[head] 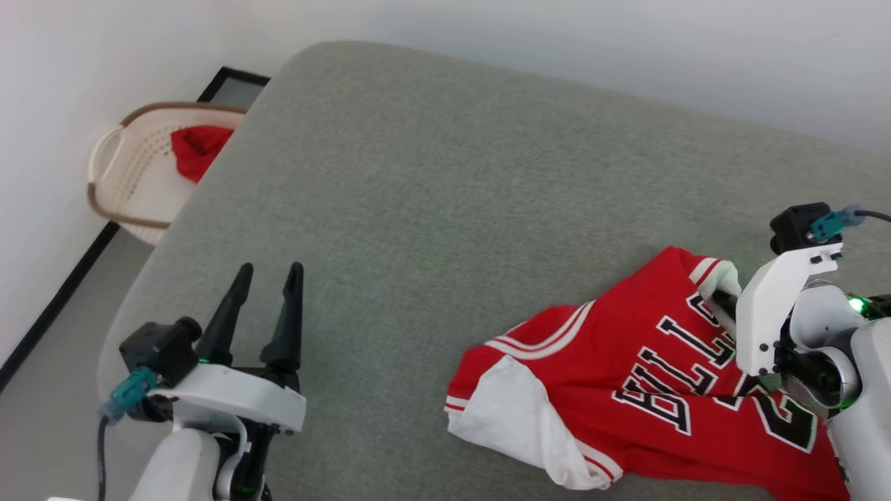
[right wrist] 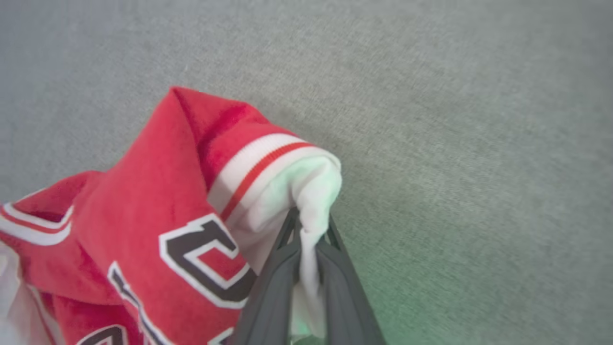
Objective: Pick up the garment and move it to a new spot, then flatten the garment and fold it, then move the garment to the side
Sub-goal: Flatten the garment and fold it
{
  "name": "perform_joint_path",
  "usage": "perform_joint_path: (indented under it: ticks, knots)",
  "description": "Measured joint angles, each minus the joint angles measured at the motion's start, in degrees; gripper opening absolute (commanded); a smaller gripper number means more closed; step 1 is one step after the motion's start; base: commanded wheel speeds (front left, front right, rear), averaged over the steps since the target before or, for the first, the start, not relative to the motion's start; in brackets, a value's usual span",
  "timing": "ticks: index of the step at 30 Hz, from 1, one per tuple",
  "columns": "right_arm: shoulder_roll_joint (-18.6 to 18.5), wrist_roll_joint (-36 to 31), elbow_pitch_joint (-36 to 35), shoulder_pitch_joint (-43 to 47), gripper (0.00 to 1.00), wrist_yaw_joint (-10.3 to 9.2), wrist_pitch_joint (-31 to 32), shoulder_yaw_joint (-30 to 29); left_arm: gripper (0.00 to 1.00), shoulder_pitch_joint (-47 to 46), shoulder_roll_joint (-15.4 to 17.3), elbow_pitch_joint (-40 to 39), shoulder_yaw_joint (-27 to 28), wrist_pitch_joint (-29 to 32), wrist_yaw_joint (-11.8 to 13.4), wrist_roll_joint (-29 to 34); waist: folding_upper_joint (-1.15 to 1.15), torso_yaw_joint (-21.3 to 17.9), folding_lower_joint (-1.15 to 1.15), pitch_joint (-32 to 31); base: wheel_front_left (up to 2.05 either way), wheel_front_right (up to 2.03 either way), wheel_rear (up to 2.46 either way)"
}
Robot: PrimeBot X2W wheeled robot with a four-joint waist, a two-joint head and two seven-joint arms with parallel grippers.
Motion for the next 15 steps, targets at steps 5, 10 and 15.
perform_joint_path:
  ticks: [5, 10, 15]
  knots:
    - [-1.0, 0.2, -0.5, 0.0, 0.0, 0.0, -0.6, -1.9, 1.0, 0.6, 1.2, 0.1, 0.0, 0.0, 0.0, 0.0, 0.0, -2.4, 0.0, -1.7, 0.0, 0.0, 0.0]
    - [-2.4, -0.3, -0.5, 1.0, 0.0, 0.0, -1.3, -5.5, 1.0, 1.7, 2.2, 0.2, 0.0, 0.0, 0.0, 0.0, 0.0, -5.1, 0.0, -3.6, 0.0, 0.0, 0.0]
    - [-3.7, -1.5, -0.1, 4.3, 0.0, 0.0, -1.3, -9.7, 1.0, 3.1, 3.1, 0.3, 0.1, 0.0, 0.0, 0.0, 0.0, -7.9, 0.0, -5.4, 0.0, 0.0, 0.0]
